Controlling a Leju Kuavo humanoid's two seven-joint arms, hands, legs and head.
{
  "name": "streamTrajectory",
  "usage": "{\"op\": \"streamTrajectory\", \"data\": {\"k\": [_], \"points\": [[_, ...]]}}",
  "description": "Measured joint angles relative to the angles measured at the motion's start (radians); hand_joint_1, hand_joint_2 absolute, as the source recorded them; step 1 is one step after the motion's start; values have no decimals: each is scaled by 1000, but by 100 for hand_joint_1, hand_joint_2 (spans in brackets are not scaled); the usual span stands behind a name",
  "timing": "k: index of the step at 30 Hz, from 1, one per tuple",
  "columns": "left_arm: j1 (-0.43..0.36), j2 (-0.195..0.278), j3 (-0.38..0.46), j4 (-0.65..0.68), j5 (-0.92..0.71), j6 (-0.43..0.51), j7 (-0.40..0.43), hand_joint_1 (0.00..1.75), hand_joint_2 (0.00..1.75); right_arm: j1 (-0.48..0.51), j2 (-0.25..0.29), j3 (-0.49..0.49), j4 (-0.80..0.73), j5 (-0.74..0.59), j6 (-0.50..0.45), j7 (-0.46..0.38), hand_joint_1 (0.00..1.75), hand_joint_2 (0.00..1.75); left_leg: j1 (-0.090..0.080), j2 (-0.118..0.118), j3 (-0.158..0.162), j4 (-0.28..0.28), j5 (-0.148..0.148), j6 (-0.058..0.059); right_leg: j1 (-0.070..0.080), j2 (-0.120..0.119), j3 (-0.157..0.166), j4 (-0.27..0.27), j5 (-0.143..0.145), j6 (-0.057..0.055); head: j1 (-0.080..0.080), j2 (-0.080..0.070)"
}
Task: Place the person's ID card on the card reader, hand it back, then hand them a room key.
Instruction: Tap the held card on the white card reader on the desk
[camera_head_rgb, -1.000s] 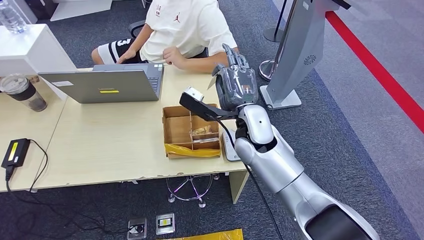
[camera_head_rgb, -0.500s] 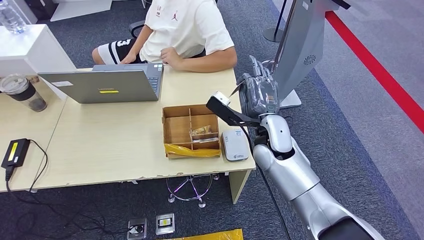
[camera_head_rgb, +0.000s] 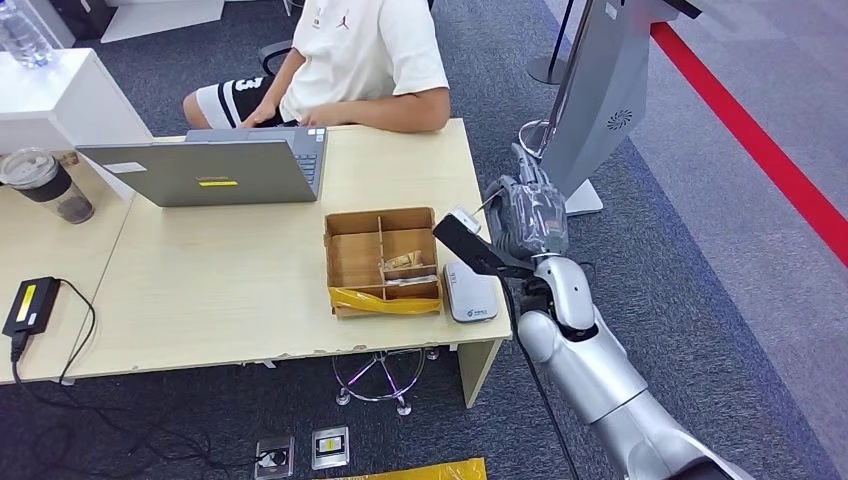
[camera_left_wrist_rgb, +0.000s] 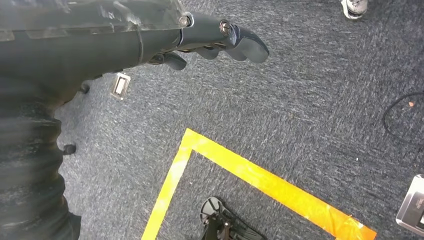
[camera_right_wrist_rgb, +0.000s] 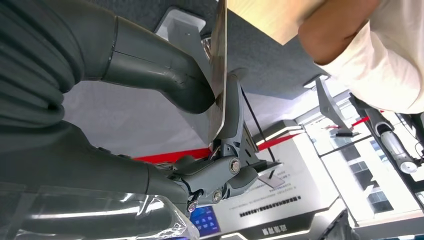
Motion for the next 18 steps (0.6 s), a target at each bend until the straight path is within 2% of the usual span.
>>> {"op": "streamTrajectory", "data": {"k": [10, 18], "points": [[-1, 1, -6, 0, 18, 20, 3, 0, 175, 18, -6, 27, 46, -73, -35, -19, 175, 175, 0, 0, 0, 0, 0, 0, 0, 0, 0, 0, 0, 0, 0, 0], [-2, 1, -9, 0, 36, 21, 5, 0, 175, 39, -6, 46, 92, -78, -37, -11, 175, 175, 0, 0, -1, 0, 0, 0, 0, 0, 0, 0, 0, 0, 0, 0]]}}
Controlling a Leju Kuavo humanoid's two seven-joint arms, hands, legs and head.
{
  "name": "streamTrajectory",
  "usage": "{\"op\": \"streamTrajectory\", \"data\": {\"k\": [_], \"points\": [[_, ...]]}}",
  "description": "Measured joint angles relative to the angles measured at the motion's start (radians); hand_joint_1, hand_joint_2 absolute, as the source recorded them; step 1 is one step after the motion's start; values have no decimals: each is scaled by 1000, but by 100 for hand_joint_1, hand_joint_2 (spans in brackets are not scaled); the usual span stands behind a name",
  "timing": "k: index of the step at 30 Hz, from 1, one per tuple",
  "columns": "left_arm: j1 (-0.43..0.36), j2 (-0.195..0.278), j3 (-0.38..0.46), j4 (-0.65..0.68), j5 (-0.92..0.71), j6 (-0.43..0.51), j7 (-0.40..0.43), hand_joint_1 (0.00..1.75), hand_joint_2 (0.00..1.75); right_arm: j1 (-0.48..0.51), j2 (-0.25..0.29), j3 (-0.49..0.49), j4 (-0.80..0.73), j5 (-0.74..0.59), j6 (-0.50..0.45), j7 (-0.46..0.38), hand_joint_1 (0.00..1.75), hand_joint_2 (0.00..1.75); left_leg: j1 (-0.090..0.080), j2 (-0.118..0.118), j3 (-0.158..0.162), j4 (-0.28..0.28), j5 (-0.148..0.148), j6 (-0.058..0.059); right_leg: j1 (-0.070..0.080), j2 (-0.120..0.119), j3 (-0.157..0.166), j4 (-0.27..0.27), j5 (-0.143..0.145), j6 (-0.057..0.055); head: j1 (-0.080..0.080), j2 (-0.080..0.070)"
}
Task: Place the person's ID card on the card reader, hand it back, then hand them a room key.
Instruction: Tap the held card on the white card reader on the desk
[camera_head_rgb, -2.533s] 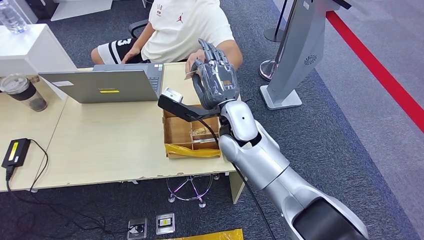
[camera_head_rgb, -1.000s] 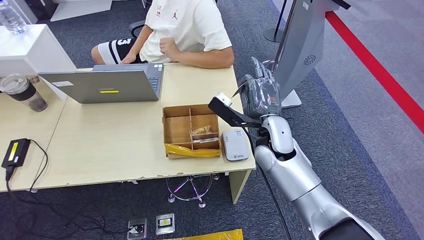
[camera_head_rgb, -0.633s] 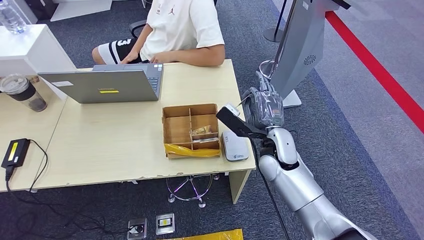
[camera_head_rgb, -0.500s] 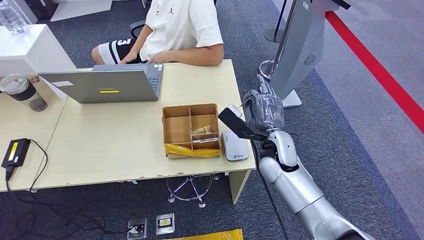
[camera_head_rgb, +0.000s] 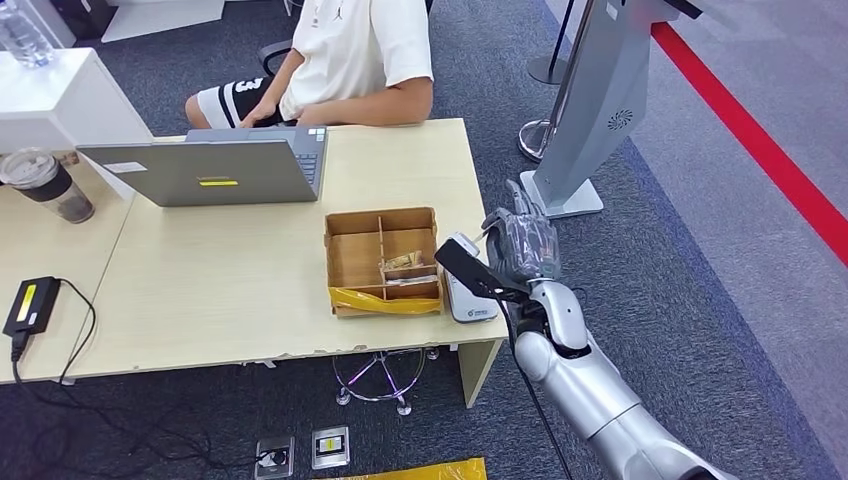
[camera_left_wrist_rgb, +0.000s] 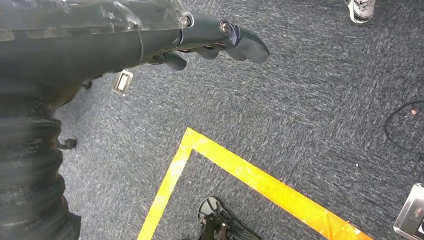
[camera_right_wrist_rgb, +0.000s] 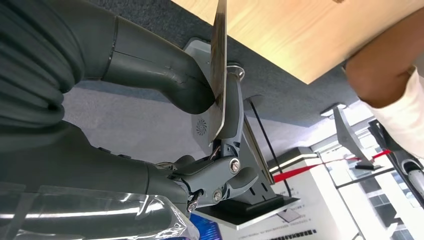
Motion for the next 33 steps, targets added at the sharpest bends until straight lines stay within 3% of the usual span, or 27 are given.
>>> {"op": "streamTrajectory", "data": {"k": [12, 33], "points": [[0, 2, -5, 0, 10, -4, -7, 0, 175, 5, 3, 9, 57, -18, -14, -15, 175, 175, 0, 0, 0, 0, 0, 0, 0, 0, 0, 0, 0, 0, 0, 0], [-1, 7, -5, -1, 67, -27, -46, 0, 175, 8, 72, 25, 272, -43, -66, -93, 175, 175, 0, 0, 0, 0, 0, 0, 0, 0, 0, 0, 0, 0, 0, 0]]}}
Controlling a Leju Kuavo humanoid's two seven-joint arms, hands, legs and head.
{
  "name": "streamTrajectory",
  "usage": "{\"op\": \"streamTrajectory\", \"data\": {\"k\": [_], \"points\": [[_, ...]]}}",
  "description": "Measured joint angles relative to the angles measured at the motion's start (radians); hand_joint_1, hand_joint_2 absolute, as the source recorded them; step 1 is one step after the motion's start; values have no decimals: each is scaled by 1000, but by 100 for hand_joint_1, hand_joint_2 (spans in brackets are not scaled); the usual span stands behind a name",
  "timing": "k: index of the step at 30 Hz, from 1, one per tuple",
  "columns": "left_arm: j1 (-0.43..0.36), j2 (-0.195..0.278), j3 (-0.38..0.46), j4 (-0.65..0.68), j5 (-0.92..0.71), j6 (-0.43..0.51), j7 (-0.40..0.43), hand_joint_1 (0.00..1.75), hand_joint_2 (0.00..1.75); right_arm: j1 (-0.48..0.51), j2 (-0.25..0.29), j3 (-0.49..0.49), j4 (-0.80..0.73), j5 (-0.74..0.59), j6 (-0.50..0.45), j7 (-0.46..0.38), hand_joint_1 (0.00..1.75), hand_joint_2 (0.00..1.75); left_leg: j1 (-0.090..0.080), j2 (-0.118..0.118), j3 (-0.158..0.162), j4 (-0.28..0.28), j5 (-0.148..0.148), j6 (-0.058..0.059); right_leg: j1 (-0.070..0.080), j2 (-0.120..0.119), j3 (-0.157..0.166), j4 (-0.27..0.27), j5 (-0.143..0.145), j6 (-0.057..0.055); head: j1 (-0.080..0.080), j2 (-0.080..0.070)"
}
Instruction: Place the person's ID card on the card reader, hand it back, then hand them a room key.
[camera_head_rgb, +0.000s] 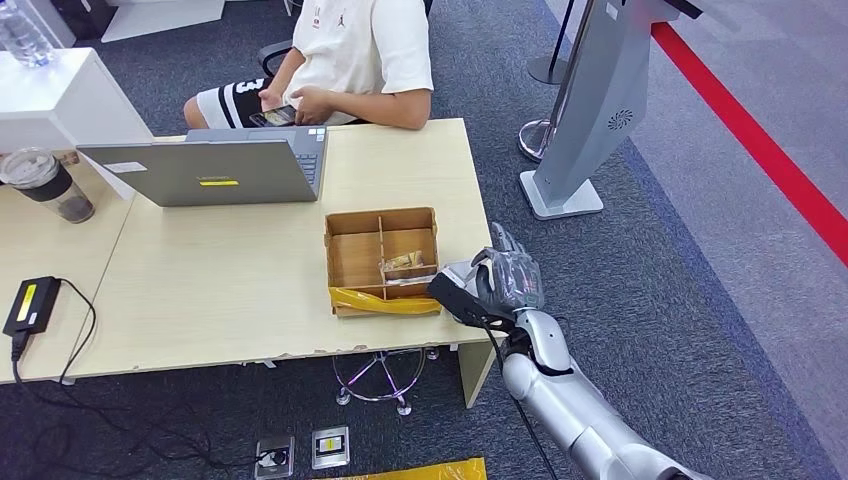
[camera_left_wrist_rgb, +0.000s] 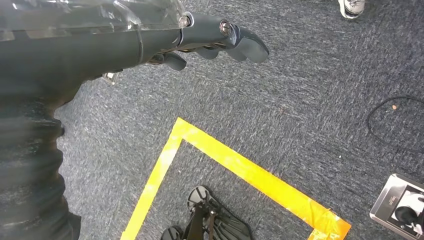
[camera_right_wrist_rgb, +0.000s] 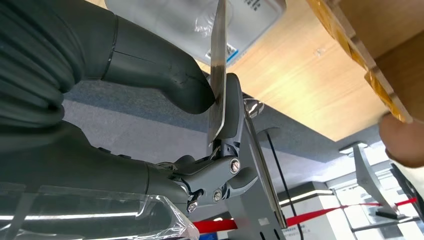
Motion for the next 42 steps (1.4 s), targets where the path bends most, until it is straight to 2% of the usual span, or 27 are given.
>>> {"op": "streamTrajectory", "data": {"k": [10, 15, 24, 42], "points": [[0, 0, 0, 0, 8, 2, 0, 0, 175, 1, 17, 1, 39, 1, -1, -6, 175, 175, 0, 0, 0, 0, 0, 0, 0, 0, 0, 0, 0, 0, 0, 0], [0, 0, 0, 0, 29, 19, 0, 0, 175, 0, 56, 10, 120, 2, -15, -12, 175, 175, 0, 0, 1, 0, 0, 0, 0, 0, 0, 0, 0, 0, 0, 0], [0, -1, 0, 0, 42, 30, 0, 0, 175, -2, 76, 21, 171, 3, -14, -12, 175, 175, 0, 0, 1, 0, 0, 0, 0, 0, 1, 0, 0, 0, 0, 0], [0, -1, 0, 0, 52, 24, -7, 0, 175, -15, 71, 25, 226, -9, -68, -26, 175, 175, 0, 0, 1, 0, 0, 0, 0, 0, 1, 0, 0, 0, 0, 0]]}}
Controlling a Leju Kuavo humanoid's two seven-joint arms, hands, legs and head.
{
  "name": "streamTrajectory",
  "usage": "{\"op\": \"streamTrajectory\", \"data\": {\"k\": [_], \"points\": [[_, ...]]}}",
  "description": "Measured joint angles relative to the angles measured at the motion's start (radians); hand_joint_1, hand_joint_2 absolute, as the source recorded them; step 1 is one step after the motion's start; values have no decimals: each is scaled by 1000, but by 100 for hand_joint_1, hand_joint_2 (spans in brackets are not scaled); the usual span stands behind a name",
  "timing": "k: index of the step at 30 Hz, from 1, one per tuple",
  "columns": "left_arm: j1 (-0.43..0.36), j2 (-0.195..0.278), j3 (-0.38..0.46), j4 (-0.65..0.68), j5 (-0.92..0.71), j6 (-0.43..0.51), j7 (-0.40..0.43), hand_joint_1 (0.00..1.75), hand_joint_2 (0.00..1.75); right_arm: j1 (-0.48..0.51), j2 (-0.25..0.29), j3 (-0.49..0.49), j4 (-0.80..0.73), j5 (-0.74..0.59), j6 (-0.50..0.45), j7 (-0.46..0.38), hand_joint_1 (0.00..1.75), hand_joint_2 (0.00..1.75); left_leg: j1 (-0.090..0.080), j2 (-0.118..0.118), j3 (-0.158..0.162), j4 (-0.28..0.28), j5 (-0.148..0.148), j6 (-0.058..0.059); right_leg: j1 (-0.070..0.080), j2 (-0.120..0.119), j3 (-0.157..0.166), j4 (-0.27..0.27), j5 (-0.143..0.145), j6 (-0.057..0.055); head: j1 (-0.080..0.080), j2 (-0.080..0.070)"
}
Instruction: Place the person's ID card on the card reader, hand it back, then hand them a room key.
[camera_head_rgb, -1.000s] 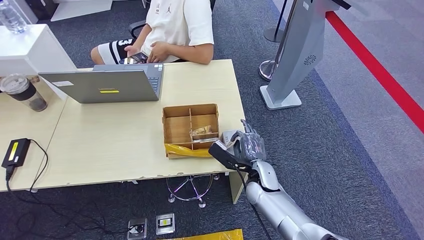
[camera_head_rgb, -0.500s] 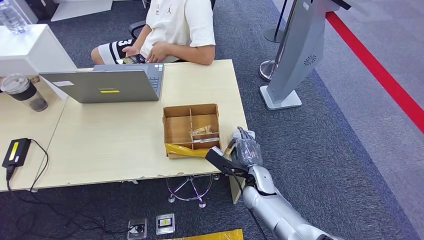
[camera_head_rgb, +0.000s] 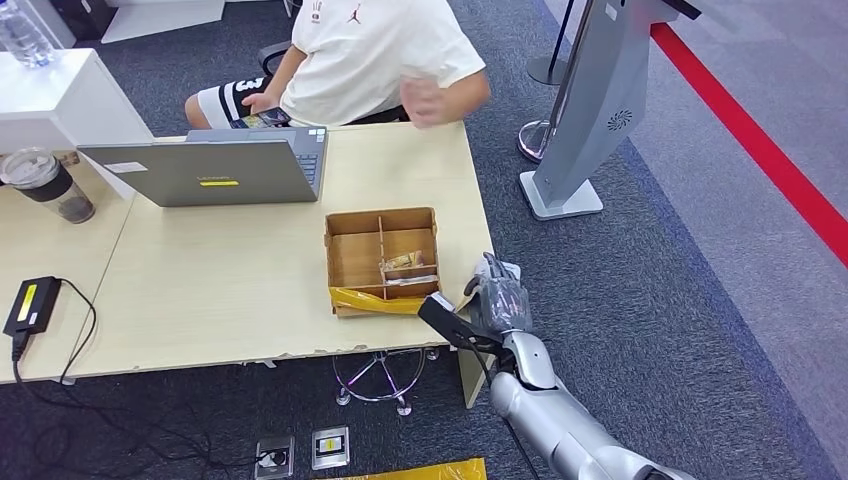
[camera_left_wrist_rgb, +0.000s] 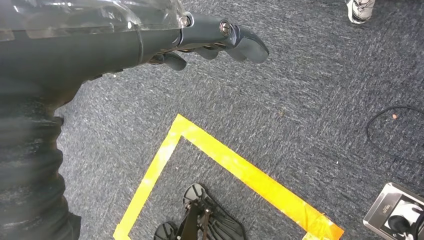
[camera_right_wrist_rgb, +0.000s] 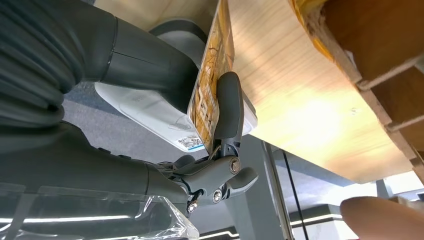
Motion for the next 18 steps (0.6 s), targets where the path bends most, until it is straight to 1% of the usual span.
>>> {"op": "streamTrajectory", "data": {"k": [4, 7, 12, 18], "points": [[0, 0, 0, 0, 10, 1, -3, 0, 175, -13, -8, -3, -7, -24, -31, -22, 175, 175, 0, 0, 0, 0, 0, 0, 0, 0, 0, 0, 0, 0, 0, 0], [0, 0, 0, 0, 19, 4, -5, 0, 175, -27, -21, -14, -48, -44, -45, -35, 175, 175, 0, 0, 0, 0, 0, 0, 0, 0, 0, 0, 0, 0, 0, 0], [1, 0, 0, 0, 35, 7, -6, 0, 175, -30, -59, -48, -223, -48, -25, 3, 175, 175, 0, 0, 0, 0, 0, 0, 0, 0, 0, 0, 0, 0, 0, 0], [2, 0, -1, 0, 50, 9, -6, 0, 175, -25, -100, -92, -453, -19, 19, 53, 175, 175, 0, 0, 0, 0, 0, 0, 0, 0, 0, 0, 0, 0, 0, 0]]}}
